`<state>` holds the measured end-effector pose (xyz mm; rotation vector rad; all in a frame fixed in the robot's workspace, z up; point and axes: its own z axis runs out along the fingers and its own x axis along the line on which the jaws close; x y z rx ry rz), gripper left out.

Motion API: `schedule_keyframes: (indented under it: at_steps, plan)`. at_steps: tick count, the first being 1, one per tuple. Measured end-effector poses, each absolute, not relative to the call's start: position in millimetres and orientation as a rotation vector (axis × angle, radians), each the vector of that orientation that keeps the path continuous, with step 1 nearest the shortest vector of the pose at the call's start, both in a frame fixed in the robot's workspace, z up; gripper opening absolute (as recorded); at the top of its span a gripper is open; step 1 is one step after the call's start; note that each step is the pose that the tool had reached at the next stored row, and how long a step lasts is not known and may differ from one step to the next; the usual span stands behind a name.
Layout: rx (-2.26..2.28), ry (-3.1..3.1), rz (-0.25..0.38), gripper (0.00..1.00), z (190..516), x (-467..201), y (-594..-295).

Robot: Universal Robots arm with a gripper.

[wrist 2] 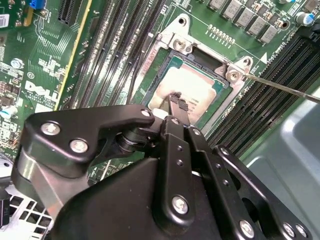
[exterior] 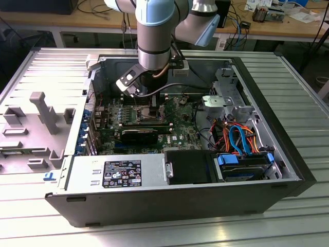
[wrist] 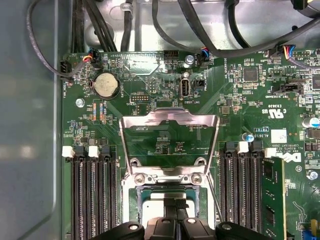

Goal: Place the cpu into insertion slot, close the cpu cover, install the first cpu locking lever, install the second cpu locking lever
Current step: 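Place the cpu into insertion slot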

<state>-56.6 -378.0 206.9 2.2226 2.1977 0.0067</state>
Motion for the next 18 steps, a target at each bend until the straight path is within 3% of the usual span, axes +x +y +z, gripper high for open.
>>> schedule_keyframes:
  at_steps: [18]
  plan:
    - [2.223,2.198,0.007,0.11,276.8,-55.9,-378.1]
